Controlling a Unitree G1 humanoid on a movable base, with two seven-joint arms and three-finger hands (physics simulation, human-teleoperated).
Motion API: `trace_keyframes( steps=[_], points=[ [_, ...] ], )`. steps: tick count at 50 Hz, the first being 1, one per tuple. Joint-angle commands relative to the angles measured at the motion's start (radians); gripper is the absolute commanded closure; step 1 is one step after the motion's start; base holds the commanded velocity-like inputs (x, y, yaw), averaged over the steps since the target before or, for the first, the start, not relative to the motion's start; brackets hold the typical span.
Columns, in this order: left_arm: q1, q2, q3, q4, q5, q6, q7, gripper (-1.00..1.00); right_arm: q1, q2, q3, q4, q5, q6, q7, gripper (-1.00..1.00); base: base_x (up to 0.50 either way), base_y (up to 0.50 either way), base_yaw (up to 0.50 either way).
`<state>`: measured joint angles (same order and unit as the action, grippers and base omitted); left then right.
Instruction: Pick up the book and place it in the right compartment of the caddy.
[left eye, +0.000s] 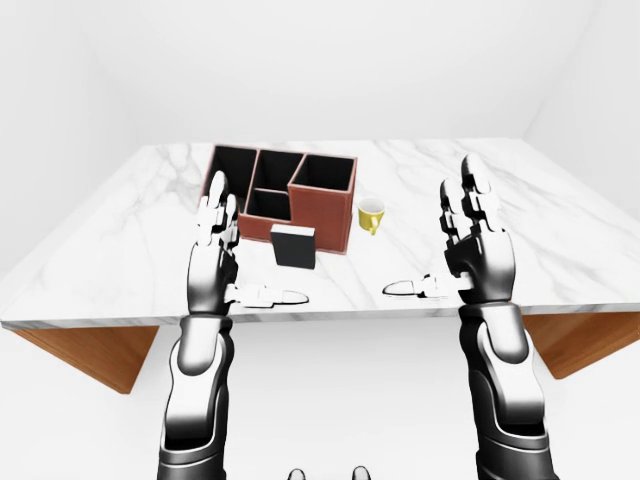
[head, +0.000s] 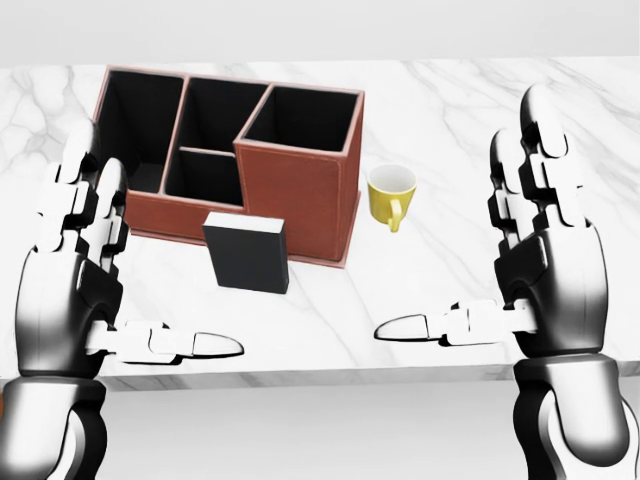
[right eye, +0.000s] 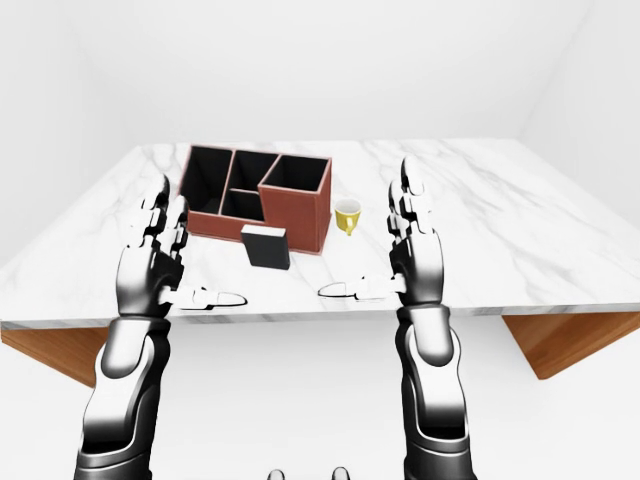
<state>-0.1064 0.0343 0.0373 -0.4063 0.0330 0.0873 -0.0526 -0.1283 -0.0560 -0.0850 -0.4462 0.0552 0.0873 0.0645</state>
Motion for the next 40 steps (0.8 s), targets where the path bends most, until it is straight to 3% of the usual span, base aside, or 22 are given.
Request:
trace_keyframes(
  steps=[1, 24, 40],
  points=[
    [-0.009, 0.001, 0.003, -0.006, 0.002, 0.0, 0.0, -1.0, -0.006, 0.001, -0.001, -0.007, 0.009, 0.0, -0.003, -1.0, 0.4, 0.0, 0.0],
    [-0.004, 0.001, 0.0, -0.01, 0.011, 0.0, -0.006, -1.0, -0.001, 0.003, 0.014, -0.015, 0.011, 0.0, -0.003, -1.0, 0.39, 0.0, 0.0],
    [0.0, 0.001, 0.0, -0.011, 0.014, 0.0, -0.009, -1.0, 0.003, 0.003, 0.01, -0.018, 0.001, 0.0, 0.003, -1.0, 0.12, 0.0, 0.0]
  ],
)
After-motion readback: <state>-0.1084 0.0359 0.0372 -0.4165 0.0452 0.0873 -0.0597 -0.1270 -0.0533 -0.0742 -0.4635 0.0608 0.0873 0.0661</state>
